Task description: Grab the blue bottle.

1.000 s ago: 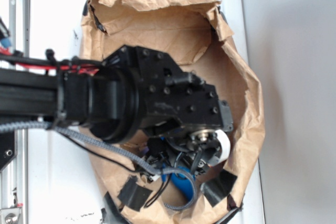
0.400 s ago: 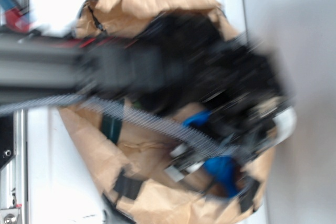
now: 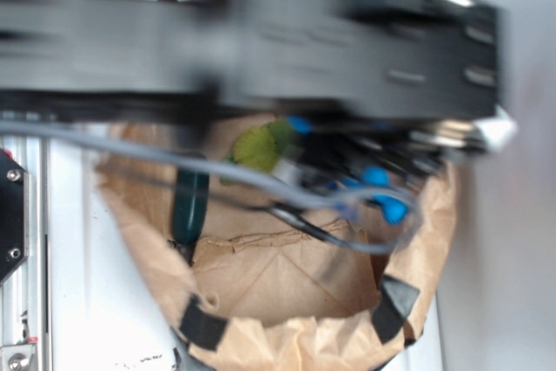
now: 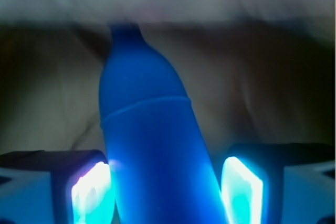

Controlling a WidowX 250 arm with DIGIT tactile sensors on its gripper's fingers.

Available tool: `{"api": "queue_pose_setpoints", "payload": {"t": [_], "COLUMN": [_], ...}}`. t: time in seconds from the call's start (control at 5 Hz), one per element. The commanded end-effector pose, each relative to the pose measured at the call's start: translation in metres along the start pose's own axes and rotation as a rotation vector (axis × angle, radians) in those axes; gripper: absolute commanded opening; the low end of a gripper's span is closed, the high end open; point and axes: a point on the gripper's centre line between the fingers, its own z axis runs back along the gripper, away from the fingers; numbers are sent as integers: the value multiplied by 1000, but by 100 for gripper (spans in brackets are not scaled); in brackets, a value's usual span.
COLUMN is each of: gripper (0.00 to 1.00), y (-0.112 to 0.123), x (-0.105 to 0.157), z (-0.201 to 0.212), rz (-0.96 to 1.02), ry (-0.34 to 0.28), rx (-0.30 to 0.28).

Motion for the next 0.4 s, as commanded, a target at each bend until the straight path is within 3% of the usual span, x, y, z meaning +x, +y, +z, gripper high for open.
{"api": "queue_pose_setpoints", "payload": {"t": [0.0,0.2], "gripper": [0,0], "y": [-52,-60], "x": [-65,-83], "z": [57,67], "rz": [147,158], "ry": [-61,-78], "rx": [92,64]}}
